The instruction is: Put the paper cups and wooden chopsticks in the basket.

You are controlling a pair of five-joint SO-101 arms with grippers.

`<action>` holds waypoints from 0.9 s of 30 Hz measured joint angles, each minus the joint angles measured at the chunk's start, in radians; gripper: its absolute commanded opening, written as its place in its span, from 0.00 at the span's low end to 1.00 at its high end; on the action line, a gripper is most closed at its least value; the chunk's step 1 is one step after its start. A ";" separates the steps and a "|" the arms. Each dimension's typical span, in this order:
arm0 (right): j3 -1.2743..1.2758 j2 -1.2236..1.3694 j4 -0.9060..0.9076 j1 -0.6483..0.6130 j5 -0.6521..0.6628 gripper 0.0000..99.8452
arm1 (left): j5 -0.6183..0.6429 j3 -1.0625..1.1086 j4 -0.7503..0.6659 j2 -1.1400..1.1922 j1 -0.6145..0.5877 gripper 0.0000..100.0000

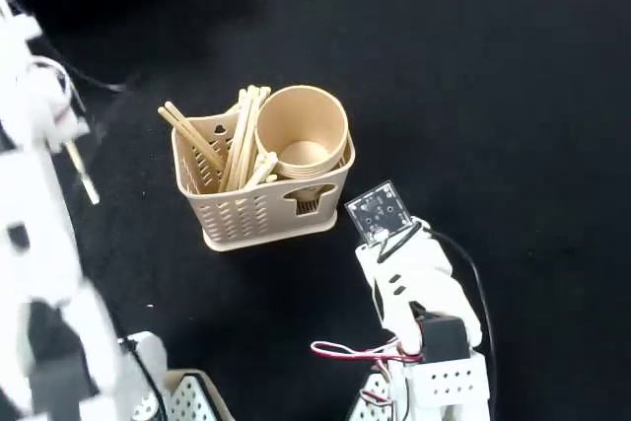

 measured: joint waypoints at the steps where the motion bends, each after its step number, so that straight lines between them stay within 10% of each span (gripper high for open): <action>1: 0.000 0.000 0.000 0.000 0.000 0.01 | 0.000 0.074 -0.058 -0.084 0.017 0.03; 14: 0.000 0.000 0.000 0.000 0.000 0.01 | 0.084 0.813 -0.643 -1.023 0.227 0.03; 27: 0.000 0.000 0.000 0.000 0.000 0.01 | 0.084 1.192 -0.888 -1.123 0.410 0.03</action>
